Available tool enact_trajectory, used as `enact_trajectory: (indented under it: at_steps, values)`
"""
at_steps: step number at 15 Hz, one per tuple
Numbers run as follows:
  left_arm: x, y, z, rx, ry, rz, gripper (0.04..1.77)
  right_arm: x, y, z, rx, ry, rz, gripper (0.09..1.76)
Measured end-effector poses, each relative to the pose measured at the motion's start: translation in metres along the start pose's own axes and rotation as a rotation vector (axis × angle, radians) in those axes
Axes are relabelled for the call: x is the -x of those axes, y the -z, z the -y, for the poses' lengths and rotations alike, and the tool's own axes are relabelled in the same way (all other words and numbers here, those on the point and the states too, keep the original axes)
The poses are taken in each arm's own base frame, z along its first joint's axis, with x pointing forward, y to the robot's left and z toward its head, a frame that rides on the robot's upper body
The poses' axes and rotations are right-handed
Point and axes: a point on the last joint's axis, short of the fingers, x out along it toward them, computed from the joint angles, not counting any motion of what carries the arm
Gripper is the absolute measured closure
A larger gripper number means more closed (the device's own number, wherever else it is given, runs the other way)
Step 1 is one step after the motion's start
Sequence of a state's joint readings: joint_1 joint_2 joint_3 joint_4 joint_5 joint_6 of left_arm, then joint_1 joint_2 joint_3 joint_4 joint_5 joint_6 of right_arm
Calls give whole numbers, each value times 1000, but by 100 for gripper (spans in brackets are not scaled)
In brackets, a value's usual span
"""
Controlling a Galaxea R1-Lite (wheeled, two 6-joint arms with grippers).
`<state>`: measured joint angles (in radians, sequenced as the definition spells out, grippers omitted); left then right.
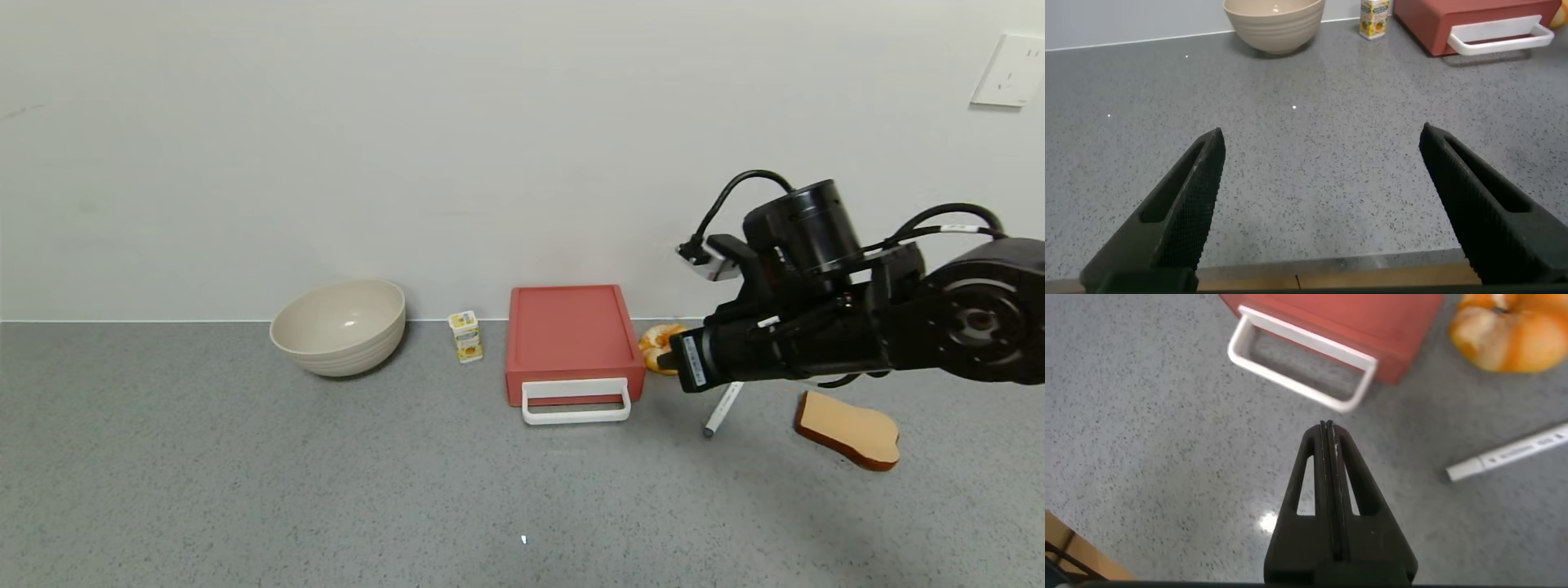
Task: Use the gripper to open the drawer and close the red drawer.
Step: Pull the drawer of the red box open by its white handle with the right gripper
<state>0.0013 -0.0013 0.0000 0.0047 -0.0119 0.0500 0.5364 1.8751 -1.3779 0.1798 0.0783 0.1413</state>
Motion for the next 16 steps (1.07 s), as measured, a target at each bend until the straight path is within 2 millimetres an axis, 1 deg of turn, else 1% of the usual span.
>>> enact_trajectory:
  at_steps: [3, 6, 9, 13, 16]
  values:
    - [0, 0, 0, 0, 0, 1, 9, -31, -3, -15, 10, -30, -23, 173]
    - [0, 0, 0, -2, -1, 1, 9, -60, -5, -19, 18, -50, -38, 173]
    - [0, 0, 0, -2, -1, 1, 9, -84, -1, -17, 12, -112, -72, 173]
    - [0, 0, 0, 0, -1, 1, 9, -108, 6, -11, 0, -164, -111, 173]
    - [0, 0, 0, 0, -1, 2, 9, -124, 7, -9, 3, -192, -74, 173]
